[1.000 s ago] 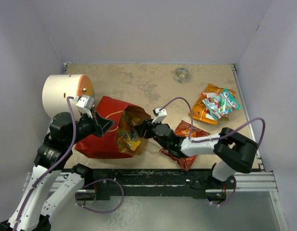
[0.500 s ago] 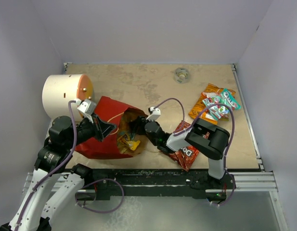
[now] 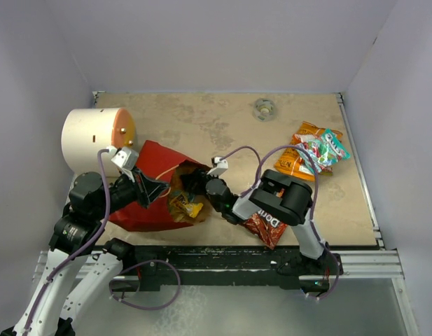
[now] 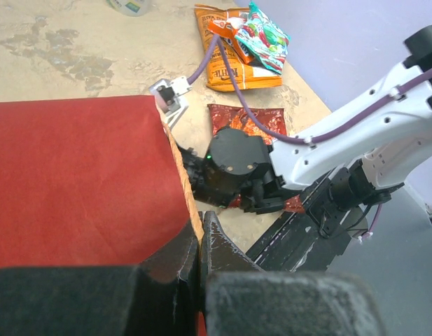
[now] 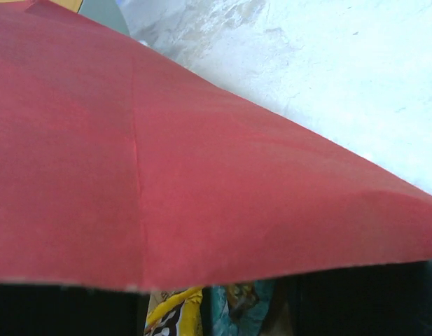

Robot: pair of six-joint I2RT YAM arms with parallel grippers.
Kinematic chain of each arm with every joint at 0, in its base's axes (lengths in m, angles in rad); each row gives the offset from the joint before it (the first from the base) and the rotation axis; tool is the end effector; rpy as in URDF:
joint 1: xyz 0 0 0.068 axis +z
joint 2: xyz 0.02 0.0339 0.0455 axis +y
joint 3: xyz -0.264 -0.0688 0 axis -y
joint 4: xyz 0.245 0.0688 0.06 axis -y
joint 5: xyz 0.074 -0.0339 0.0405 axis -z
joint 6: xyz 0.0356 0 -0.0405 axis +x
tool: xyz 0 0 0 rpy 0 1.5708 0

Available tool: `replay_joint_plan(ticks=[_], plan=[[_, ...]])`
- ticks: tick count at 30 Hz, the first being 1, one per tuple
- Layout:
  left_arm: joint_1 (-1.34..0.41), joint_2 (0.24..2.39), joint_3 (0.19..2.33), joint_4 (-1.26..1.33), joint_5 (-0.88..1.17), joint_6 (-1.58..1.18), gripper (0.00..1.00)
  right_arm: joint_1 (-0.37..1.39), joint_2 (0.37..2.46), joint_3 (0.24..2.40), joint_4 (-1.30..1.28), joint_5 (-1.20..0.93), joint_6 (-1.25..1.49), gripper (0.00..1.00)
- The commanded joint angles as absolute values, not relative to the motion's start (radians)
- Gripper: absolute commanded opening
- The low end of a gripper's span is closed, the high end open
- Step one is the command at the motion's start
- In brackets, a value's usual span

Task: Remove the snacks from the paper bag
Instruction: Take out the snack from the paper bag.

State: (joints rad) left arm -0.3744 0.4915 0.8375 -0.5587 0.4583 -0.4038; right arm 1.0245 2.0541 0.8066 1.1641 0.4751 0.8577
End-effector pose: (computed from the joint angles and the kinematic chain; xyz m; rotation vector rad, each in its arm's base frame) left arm 0.0882 -0.0516 0.3553 0.3182 1.8385 -0.9571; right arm 0.2127 0.3185 0.1252 0.2370 1.7352 1.0272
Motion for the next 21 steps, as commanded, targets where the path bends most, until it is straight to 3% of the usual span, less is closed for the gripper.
replay_joint_plan(ticks=[1, 3, 6, 12, 21], plan=[[-0.374, 0.481, 0.842, -0.508, 0.47, -0.393, 0.0, 1.047, 2.134, 0.915, 1.297, 0.476, 0.822, 0.65], [-0.375, 0.479, 0.842, -0.51, 0.466, -0.394, 0.0, 1.056, 2.16, 0.969, 1.269, 0.507, 0.798, 0.63], [-0.375, 0.479, 0.845, -0.515, 0.46, -0.394, 0.0, 1.06, 2.173, 0.992, 1.296, 0.519, 0.761, 0.49], [-0.375, 0.473, 0.848, -0.528, 0.418, -0.41, 0.0, 1.071, 2.084, 0.969, 1.345, 0.484, 0.605, 0.01], [-0.374, 0.528, 0.959, -0.608, 0.231, -0.485, 0.0, 1.101, 1.735, 0.851, 1.164, 0.47, 0.558, 0.0]])
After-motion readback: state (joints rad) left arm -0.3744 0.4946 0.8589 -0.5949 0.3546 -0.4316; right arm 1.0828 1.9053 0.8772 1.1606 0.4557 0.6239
